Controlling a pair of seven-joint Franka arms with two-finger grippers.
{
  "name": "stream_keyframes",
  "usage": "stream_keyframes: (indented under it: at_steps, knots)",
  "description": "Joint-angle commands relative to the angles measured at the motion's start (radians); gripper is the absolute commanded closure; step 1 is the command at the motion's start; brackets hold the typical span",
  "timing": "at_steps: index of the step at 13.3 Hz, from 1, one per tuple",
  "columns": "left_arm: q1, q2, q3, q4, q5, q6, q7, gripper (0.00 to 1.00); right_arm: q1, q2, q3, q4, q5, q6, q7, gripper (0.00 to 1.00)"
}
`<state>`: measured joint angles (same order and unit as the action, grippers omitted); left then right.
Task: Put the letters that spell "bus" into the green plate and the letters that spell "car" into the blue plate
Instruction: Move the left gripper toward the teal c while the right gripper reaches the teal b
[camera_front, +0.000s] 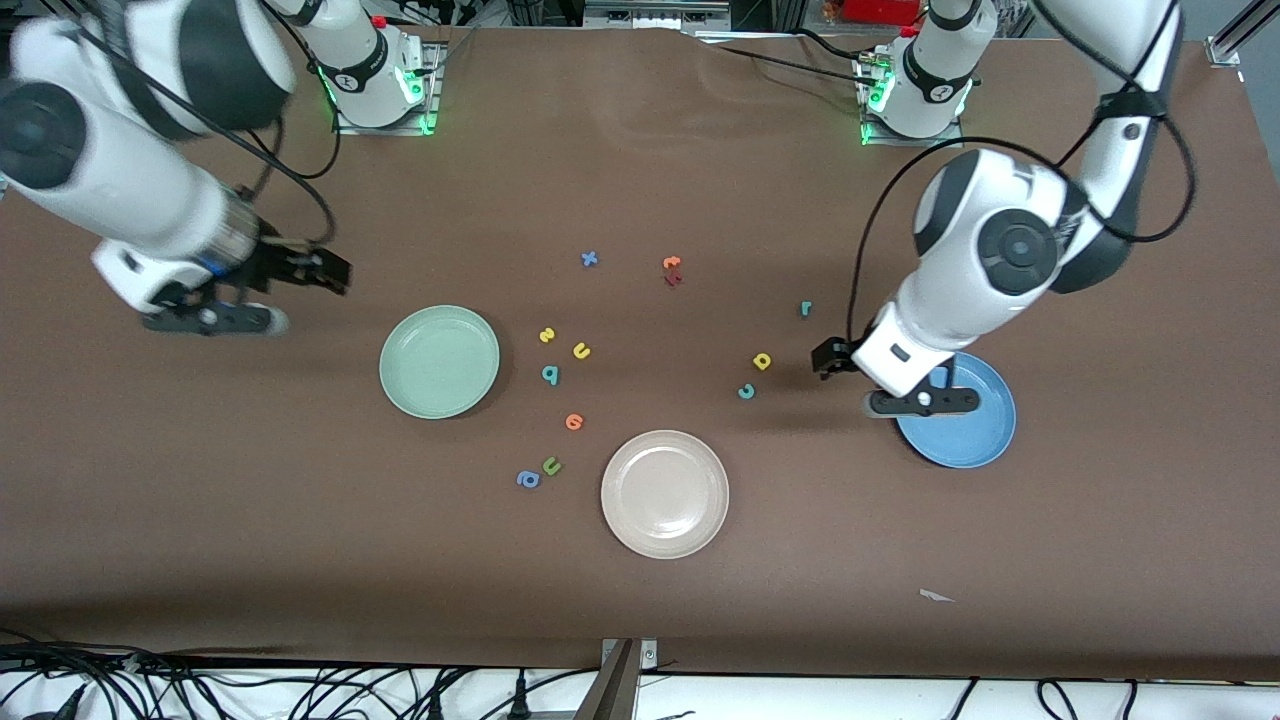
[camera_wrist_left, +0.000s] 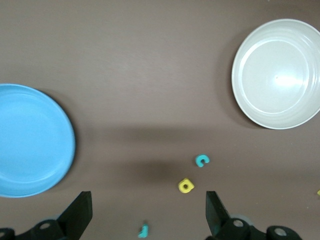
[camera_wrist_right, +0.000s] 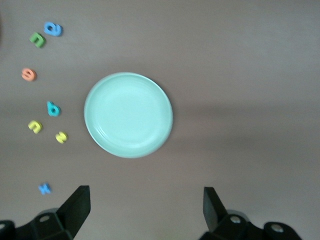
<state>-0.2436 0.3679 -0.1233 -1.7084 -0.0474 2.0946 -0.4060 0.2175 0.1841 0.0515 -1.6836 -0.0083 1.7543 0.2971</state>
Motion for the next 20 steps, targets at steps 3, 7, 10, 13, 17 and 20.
stream_keyframes:
  at_steps: [3, 7, 10, 13, 17, 20]
  knots:
    - [-0.117, 0.100, 0.004, -0.043, 0.105, 0.168, -0.196, 0.00, 0.127, 0.139, -0.005, 0.021, -0.015, 0.145, 0.259, 0.00]
    - [-0.167, 0.204, 0.002, -0.043, 0.115, 0.275, -0.208, 0.00, 0.154, 0.234, -0.005, 0.021, -0.004, 0.263, 0.283, 0.00]
    - [-0.189, 0.290, 0.002, -0.043, 0.115, 0.382, -0.208, 0.00, 0.181, 0.311, -0.005, 0.027, -0.004, 0.327, 0.283, 0.00]
    - [-0.194, 0.318, 0.004, -0.040, 0.118, 0.413, -0.198, 0.00, 0.218, 0.395, -0.005, 0.028, -0.005, 0.430, 0.348, 0.00]
    - [-0.192, 0.339, 0.004, -0.037, 0.178, 0.413, -0.201, 0.01, 0.276, 0.529, -0.005, 0.030, -0.013, 0.616, 0.477, 0.00]
    - [-0.192, 0.351, 0.005, -0.033, 0.179, 0.413, -0.200, 0.07, 0.303, 0.552, -0.008, 0.030, -0.016, 0.651, 0.493, 0.03]
